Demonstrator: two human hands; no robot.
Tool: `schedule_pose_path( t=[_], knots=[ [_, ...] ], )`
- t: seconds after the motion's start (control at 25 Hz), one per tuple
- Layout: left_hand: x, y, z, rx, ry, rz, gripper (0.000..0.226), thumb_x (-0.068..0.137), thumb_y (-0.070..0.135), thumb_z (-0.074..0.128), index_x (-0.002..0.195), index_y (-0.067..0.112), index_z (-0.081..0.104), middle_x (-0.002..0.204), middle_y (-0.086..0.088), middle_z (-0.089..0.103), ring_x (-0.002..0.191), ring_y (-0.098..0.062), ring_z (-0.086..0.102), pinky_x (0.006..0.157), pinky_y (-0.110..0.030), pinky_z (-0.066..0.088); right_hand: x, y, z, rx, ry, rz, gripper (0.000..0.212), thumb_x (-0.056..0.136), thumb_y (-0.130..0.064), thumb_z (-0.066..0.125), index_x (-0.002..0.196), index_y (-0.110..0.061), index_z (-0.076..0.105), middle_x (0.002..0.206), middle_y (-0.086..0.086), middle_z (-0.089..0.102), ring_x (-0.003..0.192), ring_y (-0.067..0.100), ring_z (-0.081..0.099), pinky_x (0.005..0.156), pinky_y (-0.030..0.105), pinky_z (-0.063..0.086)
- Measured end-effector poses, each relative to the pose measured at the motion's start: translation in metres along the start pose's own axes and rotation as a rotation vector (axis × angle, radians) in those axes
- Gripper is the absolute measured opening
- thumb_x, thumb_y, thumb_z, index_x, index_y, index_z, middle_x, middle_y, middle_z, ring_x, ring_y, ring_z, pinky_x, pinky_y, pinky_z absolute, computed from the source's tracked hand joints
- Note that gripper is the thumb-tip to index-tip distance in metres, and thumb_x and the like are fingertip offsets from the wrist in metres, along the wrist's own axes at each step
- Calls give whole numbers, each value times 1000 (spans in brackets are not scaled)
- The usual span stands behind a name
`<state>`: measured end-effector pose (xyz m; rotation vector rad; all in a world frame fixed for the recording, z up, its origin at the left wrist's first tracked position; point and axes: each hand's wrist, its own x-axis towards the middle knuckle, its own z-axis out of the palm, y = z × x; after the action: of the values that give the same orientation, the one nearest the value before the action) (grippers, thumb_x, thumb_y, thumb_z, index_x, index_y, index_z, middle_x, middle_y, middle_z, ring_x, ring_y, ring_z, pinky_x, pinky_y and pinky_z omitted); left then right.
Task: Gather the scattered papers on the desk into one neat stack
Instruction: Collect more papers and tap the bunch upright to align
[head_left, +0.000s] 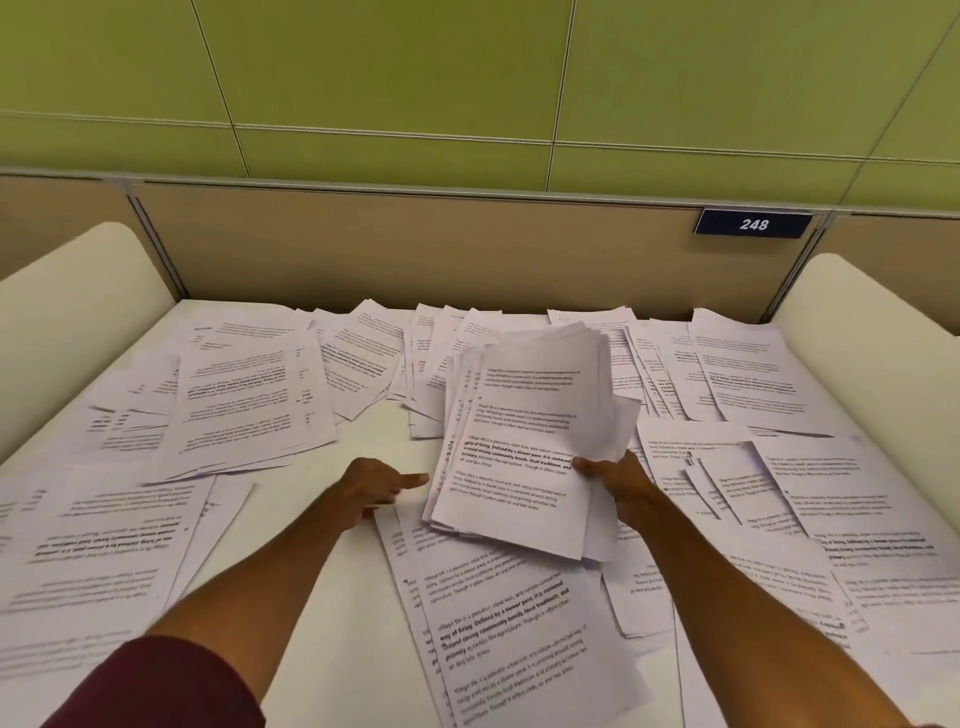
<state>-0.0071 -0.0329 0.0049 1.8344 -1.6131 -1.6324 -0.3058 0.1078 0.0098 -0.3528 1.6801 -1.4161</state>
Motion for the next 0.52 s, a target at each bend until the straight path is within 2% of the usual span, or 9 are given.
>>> schedule_pose_path(
  t=[0.08,0.16,0.24,0.32,0.44,0.52],
  knots=[
    [-3,-2,-2,52,3,7,55,56,22,93,97,8,60,90,-8,59,85,-21,53,71,-29,42,-1,0,0,8,27,2,64,77,4,76,134,6,48,130,26,59,116,46,58,98,61,46],
    [-7,-1,-2,258,-49,25,60,52,17,95,102,6,62,86,-4,59,78,-17,54,62,-23,42,-2,0,1,17,30,-6,61,78,4,75,133,6,49,130,26,59,116,46,58,97,60,47],
    [-7,-4,2,389,-68,58,61,55,14,93,106,4,61,93,-7,63,86,-20,60,65,-25,49,-5,0,2,43,25,3,61,78,3,75,133,5,49,130,26,59,117,45,58,98,60,47],
    [-7,-7,6,305,-88,44,57,61,8,90,108,8,57,104,-14,64,95,-27,64,75,-33,56,-8,0,2,58,13,14,62,78,2,75,135,4,49,131,26,59,118,45,58,99,61,46],
    [-3,-10,8,-44,-36,121,33,70,2,83,89,13,57,95,-14,62,77,-24,62,62,-29,52,-9,-1,-2,43,6,9,62,79,2,76,135,3,49,131,25,59,118,44,58,100,61,46],
    [2,-10,2,-226,78,212,26,75,1,78,87,13,59,96,-17,65,74,-25,62,63,-29,53,-10,-1,-5,20,17,12,65,78,2,77,136,3,48,131,25,59,118,43,58,100,60,46]
  ],
)
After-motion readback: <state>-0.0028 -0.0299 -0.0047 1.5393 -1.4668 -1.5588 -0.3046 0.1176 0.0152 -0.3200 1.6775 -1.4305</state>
